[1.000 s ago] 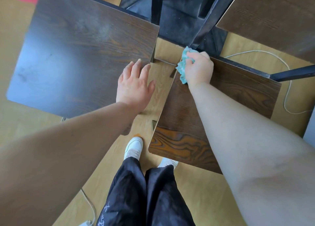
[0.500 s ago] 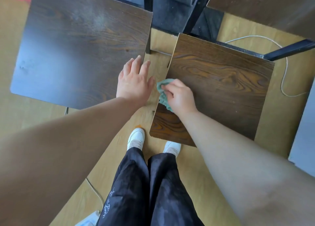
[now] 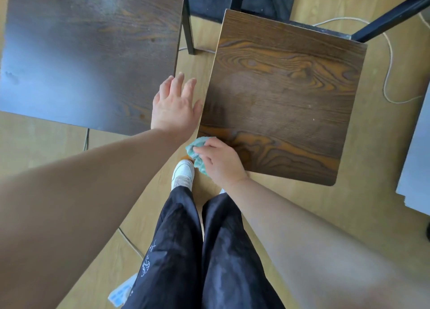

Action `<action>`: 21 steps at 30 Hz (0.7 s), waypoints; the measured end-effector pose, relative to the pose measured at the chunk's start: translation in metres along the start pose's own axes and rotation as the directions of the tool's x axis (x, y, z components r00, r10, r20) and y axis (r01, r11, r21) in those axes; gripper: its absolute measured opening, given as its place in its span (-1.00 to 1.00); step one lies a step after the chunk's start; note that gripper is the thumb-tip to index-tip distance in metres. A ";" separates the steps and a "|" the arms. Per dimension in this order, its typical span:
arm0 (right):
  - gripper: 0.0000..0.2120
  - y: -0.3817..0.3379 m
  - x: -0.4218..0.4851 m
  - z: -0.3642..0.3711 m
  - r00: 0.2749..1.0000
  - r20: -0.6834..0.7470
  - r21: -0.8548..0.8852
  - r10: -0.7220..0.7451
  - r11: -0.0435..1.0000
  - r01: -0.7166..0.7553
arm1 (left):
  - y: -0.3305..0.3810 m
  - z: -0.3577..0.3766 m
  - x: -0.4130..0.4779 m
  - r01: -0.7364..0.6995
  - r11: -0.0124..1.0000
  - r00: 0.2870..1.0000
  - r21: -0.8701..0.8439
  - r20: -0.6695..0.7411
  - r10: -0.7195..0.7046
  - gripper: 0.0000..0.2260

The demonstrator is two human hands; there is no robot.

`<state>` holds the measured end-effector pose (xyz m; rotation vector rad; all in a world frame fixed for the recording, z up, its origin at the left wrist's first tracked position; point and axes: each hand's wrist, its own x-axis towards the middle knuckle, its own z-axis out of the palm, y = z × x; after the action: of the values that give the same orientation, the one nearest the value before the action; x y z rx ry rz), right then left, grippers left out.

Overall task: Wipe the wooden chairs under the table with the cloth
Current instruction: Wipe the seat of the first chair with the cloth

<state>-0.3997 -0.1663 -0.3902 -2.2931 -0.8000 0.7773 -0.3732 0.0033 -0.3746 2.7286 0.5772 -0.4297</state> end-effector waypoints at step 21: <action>-0.72 0.162 0.013 -0.153 0.593 -0.567 0.239 0.571 0.804 -0.545 | 0.068 0.016 0.045 -0.028 0.999 0.999 -0.030 0.016 0.028 -0.52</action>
<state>-0.2313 -0.3129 -0.4029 -2.5438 0.2722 0.2085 -0.3077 -0.0464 -0.3889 2.6988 0.5363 -0.4328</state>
